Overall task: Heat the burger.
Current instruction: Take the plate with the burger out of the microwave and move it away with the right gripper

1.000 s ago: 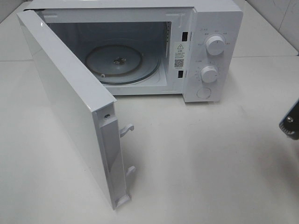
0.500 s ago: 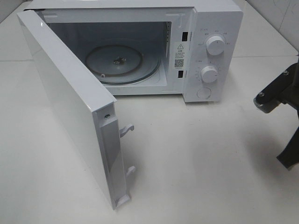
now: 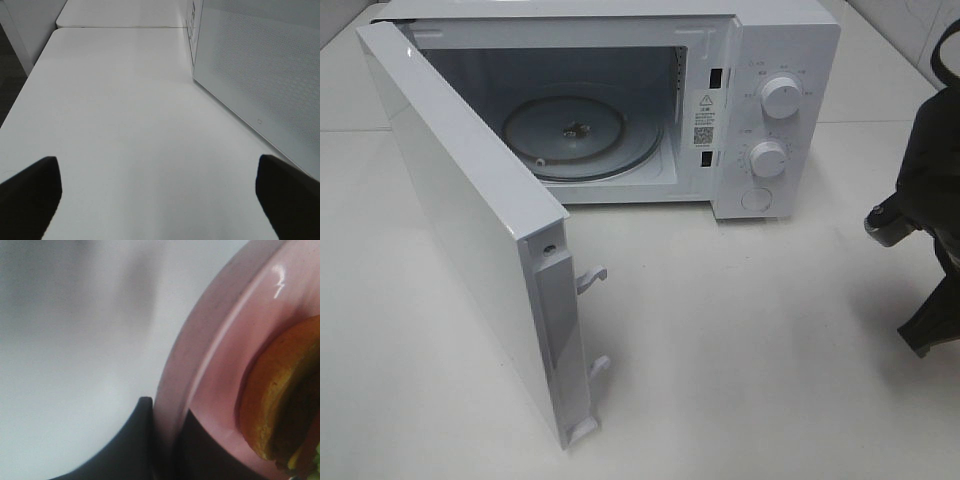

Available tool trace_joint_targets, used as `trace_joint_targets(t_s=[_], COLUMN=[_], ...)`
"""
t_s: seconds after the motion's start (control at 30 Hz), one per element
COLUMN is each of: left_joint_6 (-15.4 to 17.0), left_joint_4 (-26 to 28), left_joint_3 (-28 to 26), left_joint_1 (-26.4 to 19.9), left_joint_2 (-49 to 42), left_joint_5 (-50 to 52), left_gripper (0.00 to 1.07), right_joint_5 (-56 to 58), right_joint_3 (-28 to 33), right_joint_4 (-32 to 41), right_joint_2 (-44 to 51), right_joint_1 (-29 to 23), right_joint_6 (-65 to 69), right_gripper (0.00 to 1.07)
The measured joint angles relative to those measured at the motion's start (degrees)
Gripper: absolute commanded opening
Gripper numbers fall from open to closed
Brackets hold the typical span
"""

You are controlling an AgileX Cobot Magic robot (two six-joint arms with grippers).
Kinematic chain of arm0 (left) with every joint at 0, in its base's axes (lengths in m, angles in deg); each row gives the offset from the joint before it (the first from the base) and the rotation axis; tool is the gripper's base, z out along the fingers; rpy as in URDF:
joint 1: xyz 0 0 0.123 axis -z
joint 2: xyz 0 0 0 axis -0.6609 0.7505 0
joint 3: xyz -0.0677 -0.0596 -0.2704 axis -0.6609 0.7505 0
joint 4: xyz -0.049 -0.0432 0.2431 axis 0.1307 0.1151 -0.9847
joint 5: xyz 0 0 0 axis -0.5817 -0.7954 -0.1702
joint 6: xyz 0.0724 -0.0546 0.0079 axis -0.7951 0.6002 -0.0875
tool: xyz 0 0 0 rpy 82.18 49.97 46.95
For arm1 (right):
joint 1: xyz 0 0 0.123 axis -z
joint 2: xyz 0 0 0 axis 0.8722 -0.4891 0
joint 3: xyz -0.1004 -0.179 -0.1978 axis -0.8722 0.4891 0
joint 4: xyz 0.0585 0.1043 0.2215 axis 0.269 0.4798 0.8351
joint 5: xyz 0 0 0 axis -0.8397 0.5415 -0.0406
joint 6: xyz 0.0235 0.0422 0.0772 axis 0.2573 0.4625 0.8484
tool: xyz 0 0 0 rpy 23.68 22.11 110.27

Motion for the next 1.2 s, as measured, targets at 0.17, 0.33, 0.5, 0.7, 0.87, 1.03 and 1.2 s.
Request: trace_joint_targets(t_s=[0.17, 0.33, 0.5, 0.7, 0.87, 1.03, 1.2], left_joint_6=[0.0, 0.0, 0.0, 0.0, 0.0, 0.0, 0.0], left_joint_4=[0.0, 0.0, 0.0, 0.0, 0.0, 0.0, 0.0], left_joint_3=[0.0, 0.0, 0.0, 0.0, 0.0, 0.0, 0.0], left_joint_1=[0.0, 0.0, 0.0, 0.0, 0.0, 0.0, 0.0], left_joint_2=[0.0, 0.0, 0.0, 0.0, 0.0, 0.0, 0.0], left_joint_5=[0.0, 0.0, 0.0, 0.0, 0.0, 0.0, 0.0], left_gripper=[0.98, 0.98, 0.98, 0.98, 0.98, 0.98, 0.98], right_joint_5=[-3.2, -5.3, -7.6, -10.1, -12.9, -14.1, -14.6], right_joint_3=[0.0, 0.0, -0.1, -0.1, -0.1, -0.1, -0.1], right_joint_4=[-1.3, -2.5, -2.6, -2.6, -2.8, -2.6, -2.6], right_joint_2=[-2.3, -5.1, -7.9, -11.0, -12.8, -13.8, -13.8], right_joint_1=[3.6, 6.3, 8.3, 9.7, 10.0, 10.0, 10.1], right_joint_6=[2.0, 2.9, 3.6, 4.6, 5.3, 5.9, 6.0], right_gripper=[0.01, 0.02, 0.02, 0.03, 0.04, 0.06, 0.09])
